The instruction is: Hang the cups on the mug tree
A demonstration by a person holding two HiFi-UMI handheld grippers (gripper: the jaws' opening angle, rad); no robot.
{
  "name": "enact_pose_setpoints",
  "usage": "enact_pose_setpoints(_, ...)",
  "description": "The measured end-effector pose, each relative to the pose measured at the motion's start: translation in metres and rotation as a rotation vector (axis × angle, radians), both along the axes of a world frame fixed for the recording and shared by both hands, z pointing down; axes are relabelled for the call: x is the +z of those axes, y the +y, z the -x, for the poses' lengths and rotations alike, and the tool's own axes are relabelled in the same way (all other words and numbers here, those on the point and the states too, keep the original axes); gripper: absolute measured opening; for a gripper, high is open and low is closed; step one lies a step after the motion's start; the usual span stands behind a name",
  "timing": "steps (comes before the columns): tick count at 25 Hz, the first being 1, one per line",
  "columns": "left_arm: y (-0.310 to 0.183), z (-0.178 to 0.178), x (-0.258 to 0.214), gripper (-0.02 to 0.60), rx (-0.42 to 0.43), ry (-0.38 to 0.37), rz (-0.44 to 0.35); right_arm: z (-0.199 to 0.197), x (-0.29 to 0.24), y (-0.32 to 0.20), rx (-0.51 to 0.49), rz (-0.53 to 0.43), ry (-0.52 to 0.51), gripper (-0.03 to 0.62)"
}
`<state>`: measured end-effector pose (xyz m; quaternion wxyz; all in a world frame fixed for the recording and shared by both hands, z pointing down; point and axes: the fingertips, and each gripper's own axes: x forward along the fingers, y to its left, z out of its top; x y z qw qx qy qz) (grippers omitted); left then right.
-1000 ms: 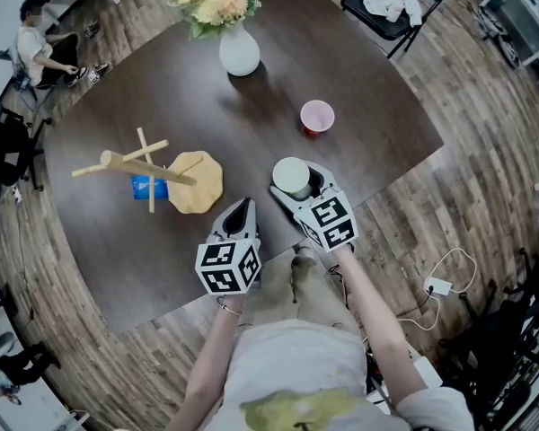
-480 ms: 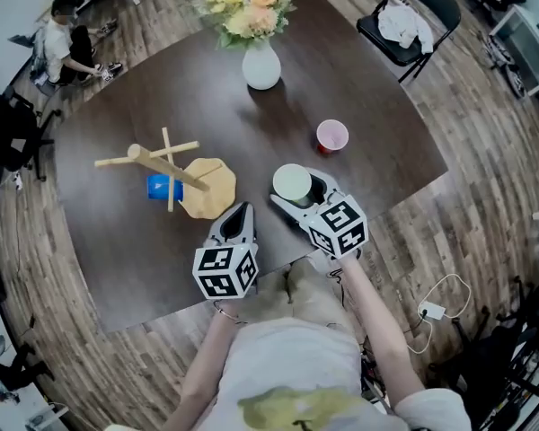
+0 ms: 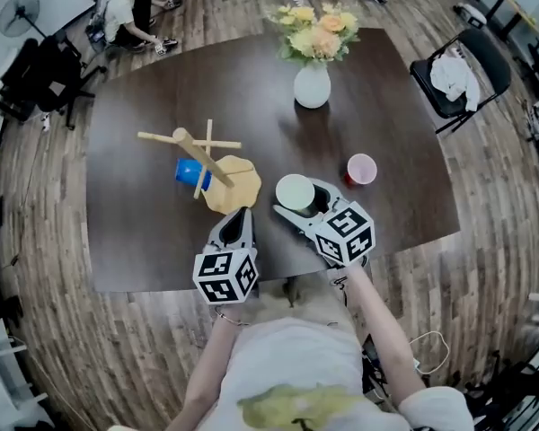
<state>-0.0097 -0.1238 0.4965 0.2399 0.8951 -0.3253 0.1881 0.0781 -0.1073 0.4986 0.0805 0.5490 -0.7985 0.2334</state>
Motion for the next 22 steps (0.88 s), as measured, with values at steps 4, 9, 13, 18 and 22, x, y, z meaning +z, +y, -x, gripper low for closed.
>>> enact_pose_setpoints(4,-0.004,0.012,-0.012,0.015,-0.12,0.004,-0.03,0.01,-0.007,-0.008,-0.109,0.003,-0.046,0.319)
enact_pose_setpoints(9,-0.002,0.03,-0.021,0.015,-0.272,0.007,-0.052,0.029,-0.016,-0.014,-0.256,0.003,-0.09,0.319)
enact_pose_setpoints(13,0.001,0.046,-0.029,0.015,-0.386,0.018,-0.079,0.05,-0.024,-0.016,-0.358,0.005,-0.173,0.319)
enact_pose_setpoints(18,0.01,0.069,-0.044,0.015,-0.505,0.02,-0.123,0.08,-0.039,-0.015,-0.47,0.008,-0.279,0.319)
enact_pose_setpoints(22,0.02,0.086,-0.053,0.015,-0.578,0.024,-0.149,0.104,-0.049,-0.014,-0.539,0.019,-0.351,0.318)
